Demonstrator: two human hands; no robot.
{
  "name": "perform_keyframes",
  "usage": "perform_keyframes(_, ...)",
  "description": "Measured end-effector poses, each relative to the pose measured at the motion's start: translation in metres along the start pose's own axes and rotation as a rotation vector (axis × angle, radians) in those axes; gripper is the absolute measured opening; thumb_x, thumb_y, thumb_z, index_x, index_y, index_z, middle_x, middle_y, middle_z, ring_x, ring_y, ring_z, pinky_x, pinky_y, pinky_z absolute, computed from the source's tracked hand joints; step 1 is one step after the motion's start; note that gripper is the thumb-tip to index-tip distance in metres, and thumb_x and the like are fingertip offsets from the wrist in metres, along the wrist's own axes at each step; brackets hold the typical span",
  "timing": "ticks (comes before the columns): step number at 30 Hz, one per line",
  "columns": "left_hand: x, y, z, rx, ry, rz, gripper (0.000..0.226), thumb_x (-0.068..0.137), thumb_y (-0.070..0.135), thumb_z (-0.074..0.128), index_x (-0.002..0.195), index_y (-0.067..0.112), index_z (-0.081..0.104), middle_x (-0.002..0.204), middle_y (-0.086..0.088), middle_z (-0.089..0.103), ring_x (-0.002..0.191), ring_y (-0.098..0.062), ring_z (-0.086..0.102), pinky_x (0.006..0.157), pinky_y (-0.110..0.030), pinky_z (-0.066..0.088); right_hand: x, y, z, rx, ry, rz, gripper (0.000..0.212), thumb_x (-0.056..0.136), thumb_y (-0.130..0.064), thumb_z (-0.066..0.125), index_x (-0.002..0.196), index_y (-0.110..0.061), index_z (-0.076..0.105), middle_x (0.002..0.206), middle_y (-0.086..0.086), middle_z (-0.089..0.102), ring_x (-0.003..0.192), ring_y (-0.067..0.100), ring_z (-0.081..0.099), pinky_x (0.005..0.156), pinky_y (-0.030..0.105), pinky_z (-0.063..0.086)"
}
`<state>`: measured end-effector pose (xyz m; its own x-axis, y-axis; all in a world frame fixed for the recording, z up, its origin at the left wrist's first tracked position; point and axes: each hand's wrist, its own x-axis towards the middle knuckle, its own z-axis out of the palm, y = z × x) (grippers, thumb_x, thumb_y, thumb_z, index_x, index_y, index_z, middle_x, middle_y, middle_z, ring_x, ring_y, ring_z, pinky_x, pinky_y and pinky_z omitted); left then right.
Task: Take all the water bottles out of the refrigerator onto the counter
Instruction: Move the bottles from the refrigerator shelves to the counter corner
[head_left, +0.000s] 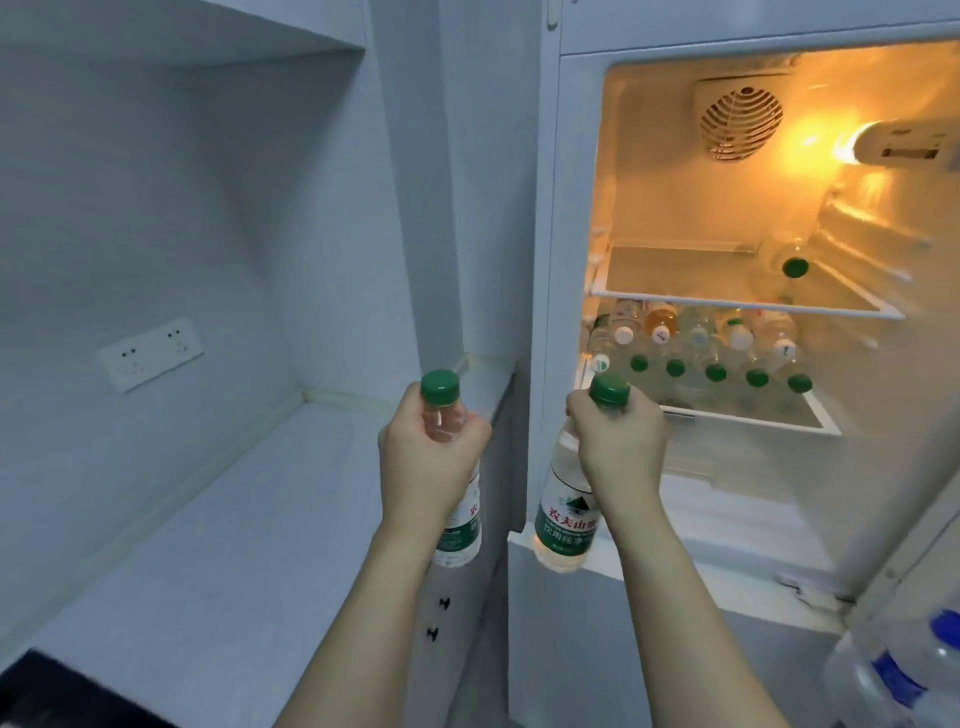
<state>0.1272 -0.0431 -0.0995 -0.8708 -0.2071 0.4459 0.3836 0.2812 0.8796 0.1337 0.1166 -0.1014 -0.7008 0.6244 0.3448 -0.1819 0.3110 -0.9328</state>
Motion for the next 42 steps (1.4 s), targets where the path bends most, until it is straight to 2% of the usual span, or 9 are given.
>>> perform_keyframes(4, -0.025, -0.001, -0.025, 0.048, 0.049, -0.036, 0.013, 0.074, 0.02, 0.069, 0.077, 0.023, 0.057, 0.069, 0.011, 0.064, 0.065, -0.007, 0.06, 0.063, -0.018, 0.046, -0.024, 0.0, 0.006, 0.037, -0.117, 0.023, 0.022, 0.072, -0.021, 0.065, 0.062, -0.008, 0.05, 0.054, -0.002, 0.042, 0.052, 0.013, 0.036, 0.053, 0.026, 0.031)
perform_keyframes(7, -0.052, -0.011, -0.05, 0.094, 0.125, -0.08, 0.012, 0.075, 0.017, 0.068, 0.079, 0.022, 0.058, 0.072, 0.01, 0.064, 0.068, -0.008, 0.061, 0.065, -0.019, 0.047, -0.052, 0.004, 0.009, 0.07, -0.215, 0.005, 0.027, 0.075, -0.012, 0.064, 0.061, 0.0, 0.044, 0.055, 0.0, 0.036, 0.052, 0.01, 0.03, 0.05, 0.027, 0.028)
perform_keyframes(10, -0.08, -0.021, -0.069, 0.11, 0.236, -0.122, 0.01, 0.073, 0.02, 0.065, 0.078, 0.021, 0.057, 0.069, 0.014, 0.061, 0.065, -0.005, 0.057, 0.063, -0.015, 0.045, -0.077, 0.013, 0.015, 0.088, -0.302, 0.014, 0.027, 0.075, -0.012, 0.063, 0.063, 0.002, 0.043, 0.056, 0.001, 0.036, 0.051, 0.007, 0.028, 0.045, 0.02, 0.023)
perform_keyframes(17, -0.144, -0.024, -0.134, 0.208, 0.403, -0.22, 0.011, 0.084, 0.014, 0.068, 0.081, 0.019, 0.058, 0.071, 0.016, 0.061, 0.066, 0.0, 0.056, 0.064, -0.01, 0.043, -0.153, 0.009, 0.041, 0.093, -0.54, 0.098, 0.026, 0.073, -0.02, 0.064, 0.065, -0.002, 0.046, 0.058, 0.001, 0.04, 0.057, 0.015, 0.033, 0.055, 0.029, 0.03)
perform_keyframes(21, -0.171, -0.012, -0.183, 0.242, 0.497, -0.228, 0.012, 0.085, 0.017, 0.067, 0.081, 0.021, 0.057, 0.072, 0.015, 0.06, 0.068, -0.002, 0.055, 0.065, -0.013, 0.044, -0.197, -0.015, 0.055, 0.113, -0.689, 0.052, 0.027, 0.073, -0.023, 0.065, 0.071, 0.001, 0.052, 0.061, 0.003, 0.045, 0.059, 0.016, 0.038, 0.056, 0.029, 0.034)
perform_keyframes(27, -0.221, 0.016, -0.266, 0.264, 0.618, -0.196, 0.007, 0.089, 0.02, 0.067, 0.086, 0.019, 0.061, 0.082, 0.004, 0.065, 0.078, -0.009, 0.061, 0.071, -0.016, 0.047, -0.277, -0.067, 0.066, 0.202, -0.853, -0.036, 0.026, 0.07, -0.023, 0.062, 0.066, -0.001, 0.05, 0.058, 0.009, 0.048, 0.057, 0.016, 0.039, 0.054, 0.029, 0.034)
perform_keyframes(33, -0.295, 0.045, -0.362, 0.283, 0.754, -0.201, 0.009, 0.089, 0.02, 0.068, 0.085, 0.026, 0.062, 0.08, 0.011, 0.066, 0.077, -0.004, 0.062, 0.071, -0.014, 0.048, -0.385, -0.128, 0.062, 0.275, -0.989, -0.104, 0.022, 0.073, -0.019, 0.063, 0.063, -0.004, 0.049, 0.053, -0.002, 0.042, 0.055, 0.014, 0.036, 0.054, 0.029, 0.034)
perform_keyframes(37, -0.352, 0.074, -0.435, 0.326, 0.874, -0.185, 0.006, 0.089, 0.022, 0.067, 0.086, 0.022, 0.062, 0.081, 0.007, 0.065, 0.077, -0.005, 0.061, 0.068, -0.011, 0.046, -0.472, -0.174, 0.055, 0.329, -1.106, -0.144, 0.026, 0.072, -0.019, 0.062, 0.054, -0.013, 0.046, 0.048, -0.007, 0.042, 0.05, 0.011, 0.036, 0.051, 0.027, 0.033)
perform_keyframes(42, -0.421, 0.107, -0.525, 0.404, 0.984, -0.161, 0.007, 0.088, 0.023, 0.069, 0.086, 0.025, 0.062, 0.079, 0.008, 0.068, 0.078, -0.01, 0.064, 0.074, -0.026, 0.051, -0.579, -0.222, 0.043, 0.407, -1.232, -0.161, 0.023, 0.076, -0.017, 0.065, 0.06, -0.009, 0.05, 0.053, -0.003, 0.046, 0.052, 0.011, 0.038, 0.054, 0.029, 0.037)
